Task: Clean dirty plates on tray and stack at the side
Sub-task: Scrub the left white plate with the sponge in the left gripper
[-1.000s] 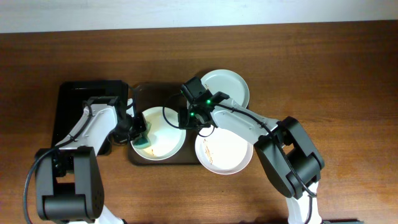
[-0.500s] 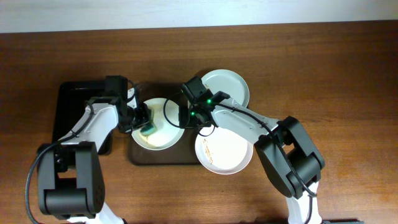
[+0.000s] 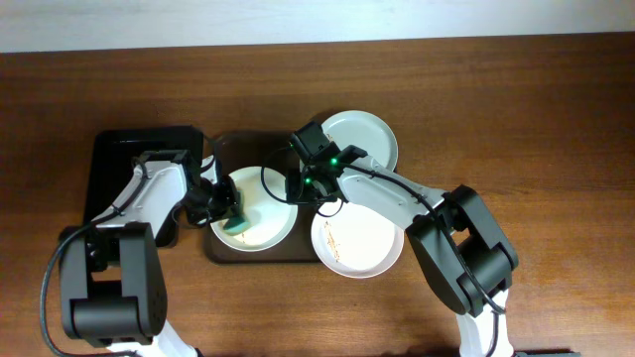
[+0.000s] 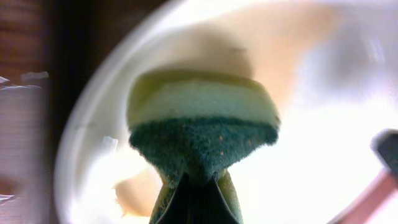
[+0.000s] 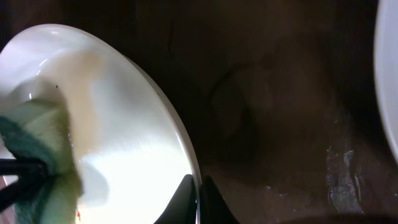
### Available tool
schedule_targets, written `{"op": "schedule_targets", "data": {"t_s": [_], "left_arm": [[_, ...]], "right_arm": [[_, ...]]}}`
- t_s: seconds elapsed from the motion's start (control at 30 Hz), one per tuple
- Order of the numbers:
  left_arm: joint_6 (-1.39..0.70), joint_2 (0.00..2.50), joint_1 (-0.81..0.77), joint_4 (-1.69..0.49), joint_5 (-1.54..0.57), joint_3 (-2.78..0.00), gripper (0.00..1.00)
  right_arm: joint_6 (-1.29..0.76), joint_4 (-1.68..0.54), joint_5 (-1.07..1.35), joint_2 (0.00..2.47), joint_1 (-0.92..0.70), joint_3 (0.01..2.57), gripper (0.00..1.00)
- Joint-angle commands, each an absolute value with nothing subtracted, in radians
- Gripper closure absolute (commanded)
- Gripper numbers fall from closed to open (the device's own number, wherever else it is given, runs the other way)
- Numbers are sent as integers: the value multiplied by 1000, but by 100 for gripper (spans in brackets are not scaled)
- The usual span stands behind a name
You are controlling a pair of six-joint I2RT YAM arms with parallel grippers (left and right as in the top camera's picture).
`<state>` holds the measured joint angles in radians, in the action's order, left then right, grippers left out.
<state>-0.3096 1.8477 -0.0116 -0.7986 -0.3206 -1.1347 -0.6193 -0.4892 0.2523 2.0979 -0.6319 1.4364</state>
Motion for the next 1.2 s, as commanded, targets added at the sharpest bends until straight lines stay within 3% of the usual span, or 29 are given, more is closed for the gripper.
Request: {"op": "schedule_targets", "data": {"t_s": [0.0, 0.2, 0.37, 0.53, 0.67, 0.8, 0.97, 1.07, 1.17], "left_arm": [[-267, 1880, -30, -714, -500, -1121, 99], [-410, 1885, -32, -585, -112, -1120, 99], [-511, 1885, -31, -579, 77, -1119, 99], [-492, 1885, -32, -743, -6, -1119, 100], [-342, 1885, -31, -765, -392, -1124, 99], [-338, 1885, -31, -769, -591, -1182, 99], [-335, 1885, -31, -773, -592, -1260, 100], [-335, 1885, -32, -791, -547, -1261, 99], [-335, 1885, -32, -820, -499, -1261, 99]], "right_arm": [[-612, -482, 257, 2102, -627, 1450, 96], [-607, -485, 258, 2102, -627, 1450, 96], [-607, -482, 258, 2102, -627, 1450, 96], [-607, -481, 254, 2102, -627, 1450, 96], [-599, -478, 255, 2102, -626, 1450, 96], [-558, -478, 289, 2101, -619, 1450, 96], [-554, -482, 303, 2101, -622, 1450, 95], [-554, -482, 303, 2105, -622, 1449, 78], [-554, -482, 304, 2121, -622, 1449, 77]]}}
